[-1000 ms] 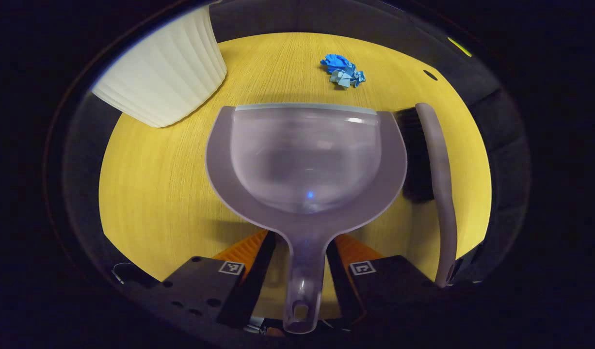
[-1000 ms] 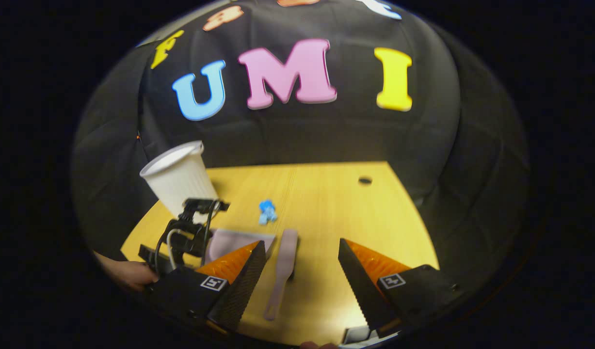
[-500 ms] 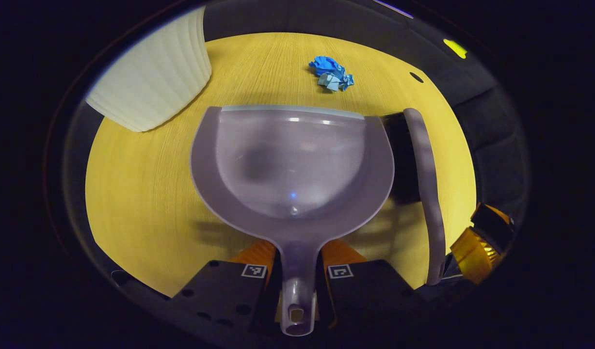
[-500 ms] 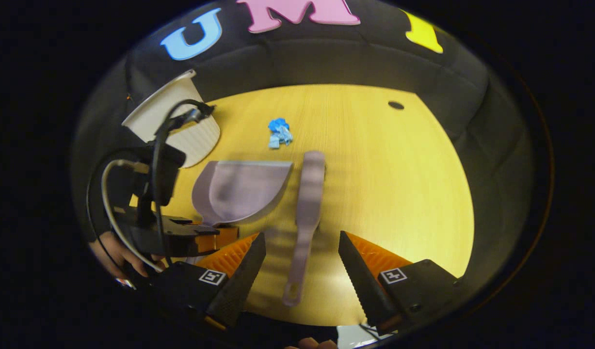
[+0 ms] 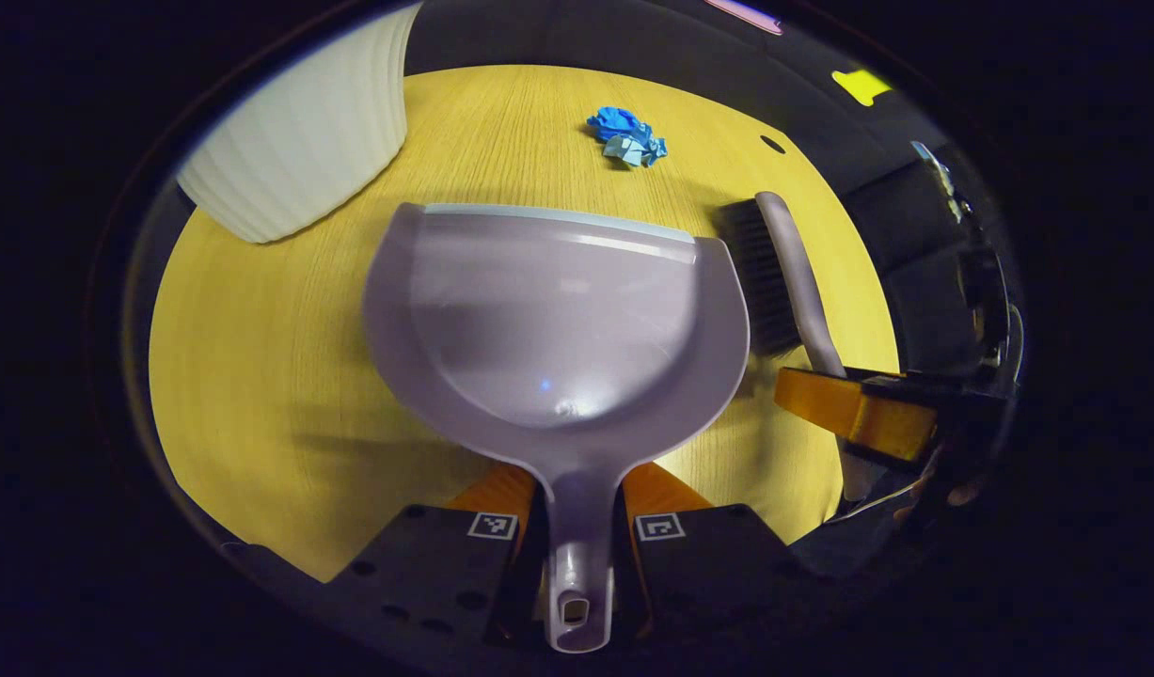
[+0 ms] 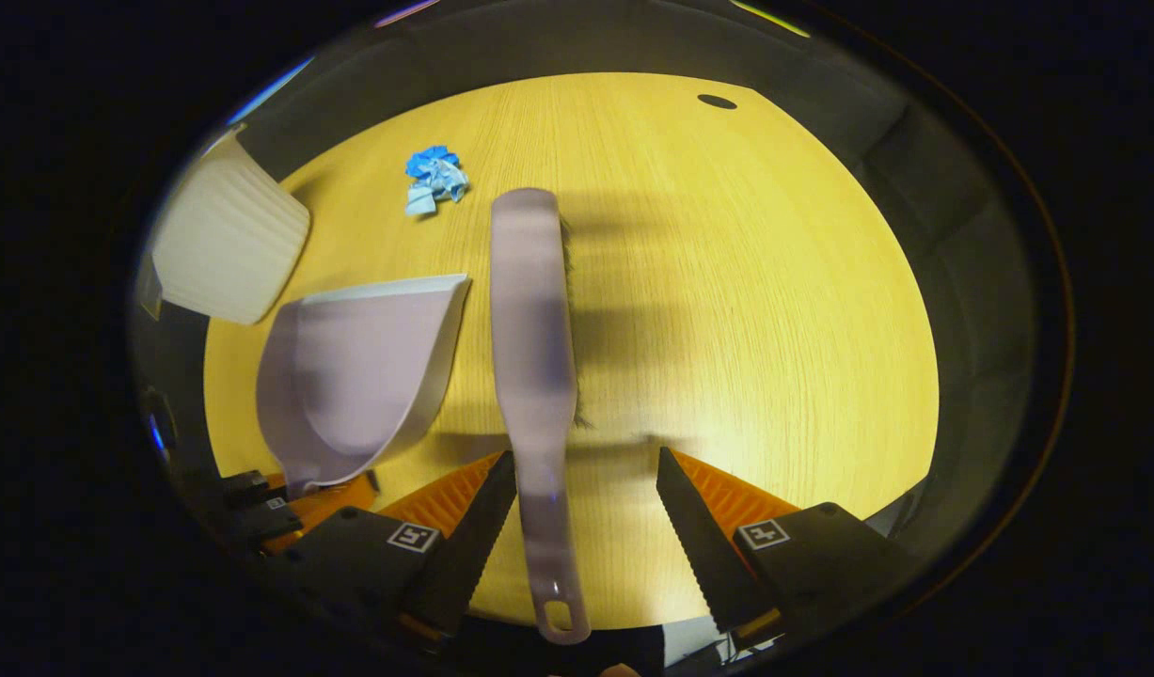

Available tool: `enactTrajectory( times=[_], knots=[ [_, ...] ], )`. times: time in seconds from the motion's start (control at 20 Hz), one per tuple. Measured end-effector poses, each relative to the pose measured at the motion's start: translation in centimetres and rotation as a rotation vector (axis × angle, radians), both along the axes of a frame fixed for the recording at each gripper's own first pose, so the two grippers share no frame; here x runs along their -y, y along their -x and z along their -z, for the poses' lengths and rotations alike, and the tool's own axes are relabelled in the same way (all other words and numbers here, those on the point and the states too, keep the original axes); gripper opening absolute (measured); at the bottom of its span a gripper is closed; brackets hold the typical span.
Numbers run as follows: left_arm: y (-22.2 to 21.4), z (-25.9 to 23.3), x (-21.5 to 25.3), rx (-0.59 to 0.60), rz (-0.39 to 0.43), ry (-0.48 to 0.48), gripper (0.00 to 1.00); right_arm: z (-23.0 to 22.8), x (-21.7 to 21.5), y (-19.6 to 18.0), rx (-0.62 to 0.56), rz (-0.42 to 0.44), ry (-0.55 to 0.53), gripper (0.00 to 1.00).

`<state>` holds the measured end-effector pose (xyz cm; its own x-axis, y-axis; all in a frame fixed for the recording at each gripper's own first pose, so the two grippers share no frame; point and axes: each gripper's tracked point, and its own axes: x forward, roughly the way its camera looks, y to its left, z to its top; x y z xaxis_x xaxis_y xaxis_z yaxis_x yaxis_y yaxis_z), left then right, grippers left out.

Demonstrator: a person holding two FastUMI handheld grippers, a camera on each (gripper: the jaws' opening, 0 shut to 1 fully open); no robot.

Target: Pick up the small broom and dustpan from the desktop, sweep the trash into the dustpan with the broom, and then empty the trash into the garbage bin.

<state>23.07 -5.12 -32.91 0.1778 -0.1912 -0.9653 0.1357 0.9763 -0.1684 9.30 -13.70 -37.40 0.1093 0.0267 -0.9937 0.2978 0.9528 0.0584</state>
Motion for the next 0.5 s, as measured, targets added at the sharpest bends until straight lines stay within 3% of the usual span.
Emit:
enactTrajectory(
  times=[0.05, 0.1, 0.15, 0.25, 0.3, 0.4, 0.5],
  knots=[
    [0.1, 0.1, -0.1, -0.002, 0.009, 0.004, 0.29, 0.2, -0.7, 0.0, -0.015, 0.005, -0.036, 0.98],
    [0.2, 0.0, -0.3, -0.006, 0.012, 0.005, 0.29, 0.5, -1.3, 0.0, -0.033, 0.013, -0.057, 0.84],
    [0.4, 0.0, -0.5, -0.011, 0.016, 0.006, 0.29, 0.6, -0.9, -0.2, -0.047, 0.013, -0.033, 0.88],
    [0.6, 0.0, -0.9, -0.015, 0.034, 0.002, 0.29, 1.1, -0.1, -1.0, -0.024, -0.022, -0.003, 0.68],
    [0.6, 0.0, -1.1, -0.018, 0.045, -0.003, 0.29, 1.2, -0.1, -0.8, -0.046, -0.027, -0.004, 0.48],
    [0.7, 0.0, -1.4, -0.027, 0.071, -0.01, 0.29, 0.9, -1.0, -0.9, -0.067, -0.034, -0.075, 0.33],
    [0.9, 0.0, -2.4, -0.034, 0.109, -0.029, 0.29, 0.0, -1.8, -1.2, -0.079, -0.031, -0.142, 0.28]
  ],
)
